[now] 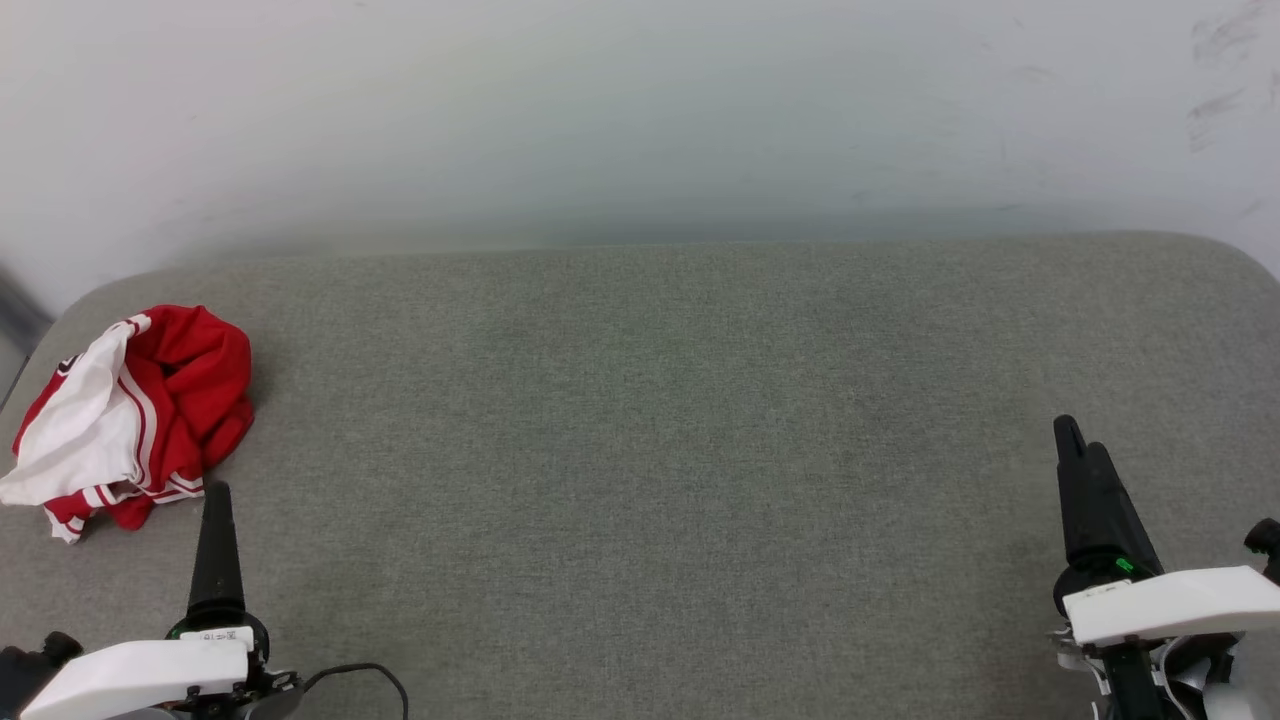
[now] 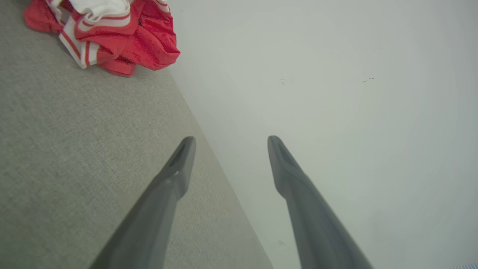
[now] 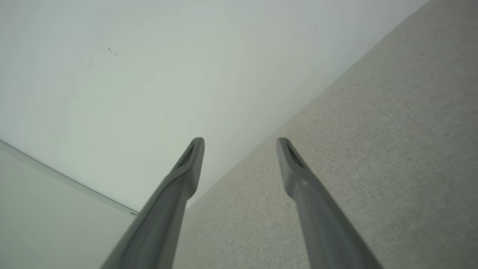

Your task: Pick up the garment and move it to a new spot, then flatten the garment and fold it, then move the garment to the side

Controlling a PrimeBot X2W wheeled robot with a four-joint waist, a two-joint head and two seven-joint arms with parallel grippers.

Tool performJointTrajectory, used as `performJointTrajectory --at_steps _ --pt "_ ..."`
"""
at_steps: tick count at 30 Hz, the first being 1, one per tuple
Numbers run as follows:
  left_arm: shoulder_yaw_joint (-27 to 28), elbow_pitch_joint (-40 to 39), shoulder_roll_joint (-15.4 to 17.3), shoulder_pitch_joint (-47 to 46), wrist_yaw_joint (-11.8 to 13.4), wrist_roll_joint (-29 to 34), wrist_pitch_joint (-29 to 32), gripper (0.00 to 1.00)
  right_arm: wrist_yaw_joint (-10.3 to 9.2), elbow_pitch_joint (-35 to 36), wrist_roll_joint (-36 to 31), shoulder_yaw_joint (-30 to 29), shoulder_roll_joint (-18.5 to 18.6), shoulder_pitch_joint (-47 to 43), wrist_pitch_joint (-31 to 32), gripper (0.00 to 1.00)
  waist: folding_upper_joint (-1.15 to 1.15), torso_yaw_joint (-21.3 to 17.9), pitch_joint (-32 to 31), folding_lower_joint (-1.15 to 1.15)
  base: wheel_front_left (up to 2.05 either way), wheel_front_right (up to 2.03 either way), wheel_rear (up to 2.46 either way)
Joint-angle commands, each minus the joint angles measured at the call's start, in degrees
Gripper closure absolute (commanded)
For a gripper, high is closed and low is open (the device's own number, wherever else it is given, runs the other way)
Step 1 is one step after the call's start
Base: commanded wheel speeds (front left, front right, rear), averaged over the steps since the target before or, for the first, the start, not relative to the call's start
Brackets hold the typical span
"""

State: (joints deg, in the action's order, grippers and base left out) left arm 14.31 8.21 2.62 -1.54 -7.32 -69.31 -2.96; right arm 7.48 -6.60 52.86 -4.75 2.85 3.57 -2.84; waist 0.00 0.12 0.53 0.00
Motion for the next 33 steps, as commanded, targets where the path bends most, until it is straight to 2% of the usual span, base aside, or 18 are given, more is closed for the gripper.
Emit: performJointTrajectory --at_steps 1,7,10,14,21,33 --pt "0.9 -1.6 0.2 -0.7 0.1 2.4 -0.6 0.0 0.01 2.1 -3.9 0.7 0.0 1.5 -0.7 0.0 0.0 0.0 0.0 0.0 0.0 0.0 0.0" --pt "-0.5 -6.2 0.2 -0.1 0.9 10.7 -1.8 0.0 0.02 4.9 -13.7 2.4 0.0 1.5 -1.8 0.0 0.0 0.0 0.3 0.0 0.0 0.0 0.0" --pt "-3.0 -7.7 0.2 1.0 2.1 15.0 -2.4 0.0 0.02 6.0 -18.0 3.0 0.0 1.6 -2.4 0.0 0.0 -0.1 0.3 0.0 0.0 0.0 0.0" --pt "-5.8 -10.2 0.2 1.8 2.2 19.6 -3.1 0.0 0.02 7.1 -23.4 3.5 0.0 1.5 -3.1 0.0 0.0 -0.1 0.4 0.0 0.0 0.0 0.0" --pt "-10.8 -11.5 0.2 3.1 2.6 29.7 -4.2 0.0 0.02 8.4 -30.7 4.1 0.0 1.4 -4.3 0.0 0.0 -0.2 0.6 0.0 0.0 0.0 0.0" --pt "-16.5 -10.9 0.5 3.5 5.8 43.6 -6.0 0.0 0.01 7.9 -40.9 4.6 0.0 0.9 -6.0 0.0 0.0 -0.3 0.9 0.0 0.0 0.0 0.0"
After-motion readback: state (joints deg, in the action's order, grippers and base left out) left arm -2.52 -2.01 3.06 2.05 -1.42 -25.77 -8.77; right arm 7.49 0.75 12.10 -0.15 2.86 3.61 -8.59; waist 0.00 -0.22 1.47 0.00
